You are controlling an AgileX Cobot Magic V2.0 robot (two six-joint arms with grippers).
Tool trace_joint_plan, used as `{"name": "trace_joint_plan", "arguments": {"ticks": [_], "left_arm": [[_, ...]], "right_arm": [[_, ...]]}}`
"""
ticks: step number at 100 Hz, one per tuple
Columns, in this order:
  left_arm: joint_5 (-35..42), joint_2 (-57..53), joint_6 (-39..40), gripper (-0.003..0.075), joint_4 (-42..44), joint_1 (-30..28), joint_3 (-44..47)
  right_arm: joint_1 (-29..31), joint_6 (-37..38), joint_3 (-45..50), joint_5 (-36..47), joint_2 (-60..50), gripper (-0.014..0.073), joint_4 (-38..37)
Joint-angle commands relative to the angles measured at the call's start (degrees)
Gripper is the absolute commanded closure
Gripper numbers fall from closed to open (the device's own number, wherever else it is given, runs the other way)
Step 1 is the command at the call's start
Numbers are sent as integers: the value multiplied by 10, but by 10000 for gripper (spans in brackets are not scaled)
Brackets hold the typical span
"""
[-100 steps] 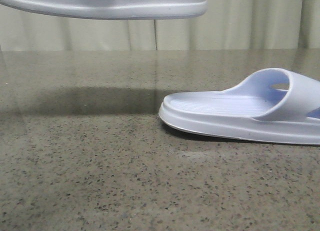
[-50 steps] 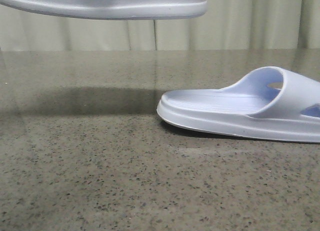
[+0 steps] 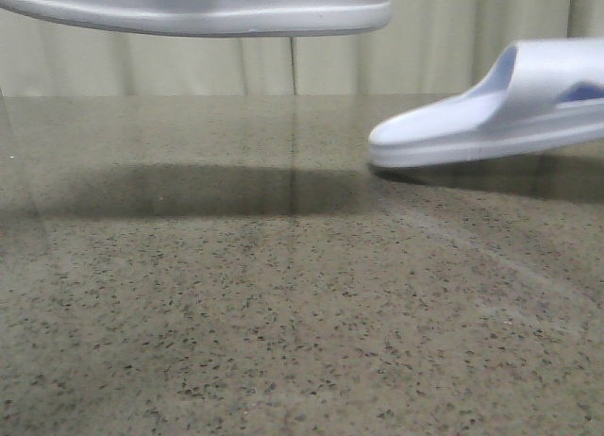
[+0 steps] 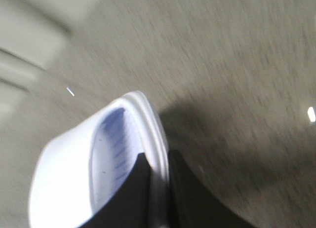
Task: Insert blue slippers together front up
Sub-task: 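Grasp the heel of the other slipper with the right gripper and lift it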
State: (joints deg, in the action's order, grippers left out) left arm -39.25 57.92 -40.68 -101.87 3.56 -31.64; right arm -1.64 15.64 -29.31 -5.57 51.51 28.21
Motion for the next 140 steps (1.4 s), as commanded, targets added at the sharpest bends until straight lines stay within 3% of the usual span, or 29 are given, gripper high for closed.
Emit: {"name": "trace_joint_plan", "arguments": {"ticks": [1,20,70,102,118,140], "left_arm": [[-19,-8,5,704,-32,-2,-15],[-15,-8,5,704,-32,-2,-15],[-40,-8,10,704,-30,-2,-15],[-77,-8,21,704,-29,-1,-15],[-93,-8,29,704,-28,11,-15],[-108,-8,36,704,-27,31,-15]], "right_arm": [[3,-2,-16,103,-41,701,6],[3,-2,-18,136,-116,701,7],[3,-1,-26,-111,-221,701,126],[3,-18,-30,-159,-216,701,141],[3,-69,-30,-180,-194,701,189],[3,-224,-31,-222,-164,701,325]]}}
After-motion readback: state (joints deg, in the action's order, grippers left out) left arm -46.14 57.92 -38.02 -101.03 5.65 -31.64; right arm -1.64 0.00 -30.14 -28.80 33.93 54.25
